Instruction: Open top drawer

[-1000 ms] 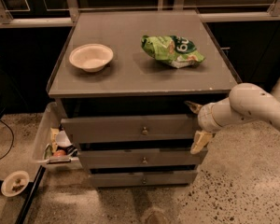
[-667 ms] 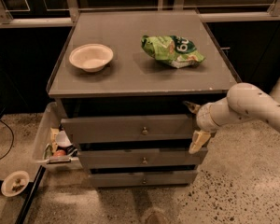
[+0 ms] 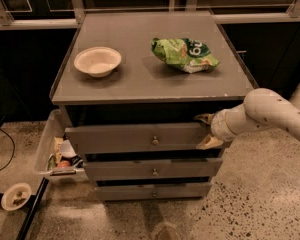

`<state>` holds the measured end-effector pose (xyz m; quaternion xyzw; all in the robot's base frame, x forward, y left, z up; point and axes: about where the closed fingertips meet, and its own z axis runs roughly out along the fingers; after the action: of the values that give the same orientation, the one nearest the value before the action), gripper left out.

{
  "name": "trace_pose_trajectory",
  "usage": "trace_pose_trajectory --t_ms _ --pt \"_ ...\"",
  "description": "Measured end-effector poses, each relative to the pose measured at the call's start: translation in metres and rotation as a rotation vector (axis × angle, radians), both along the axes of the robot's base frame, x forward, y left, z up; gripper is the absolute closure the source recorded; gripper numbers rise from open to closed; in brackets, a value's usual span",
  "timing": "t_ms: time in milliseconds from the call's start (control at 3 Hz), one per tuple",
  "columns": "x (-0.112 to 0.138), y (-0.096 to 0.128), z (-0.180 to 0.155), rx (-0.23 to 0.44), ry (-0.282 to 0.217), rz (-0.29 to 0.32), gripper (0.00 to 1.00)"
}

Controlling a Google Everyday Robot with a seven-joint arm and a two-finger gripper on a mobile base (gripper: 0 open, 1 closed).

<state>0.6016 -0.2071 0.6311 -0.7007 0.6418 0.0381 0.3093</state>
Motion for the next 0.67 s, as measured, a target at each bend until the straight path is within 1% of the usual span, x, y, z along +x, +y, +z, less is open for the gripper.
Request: trace_pose_trajectory --t_ms 333,667 --pt "-0.0048 0.0005 0.0027 0.017 0.019 0.015 0.65" --pt "-0.0071 0.0 0.0071 0.02 0.023 0.018 0.88"
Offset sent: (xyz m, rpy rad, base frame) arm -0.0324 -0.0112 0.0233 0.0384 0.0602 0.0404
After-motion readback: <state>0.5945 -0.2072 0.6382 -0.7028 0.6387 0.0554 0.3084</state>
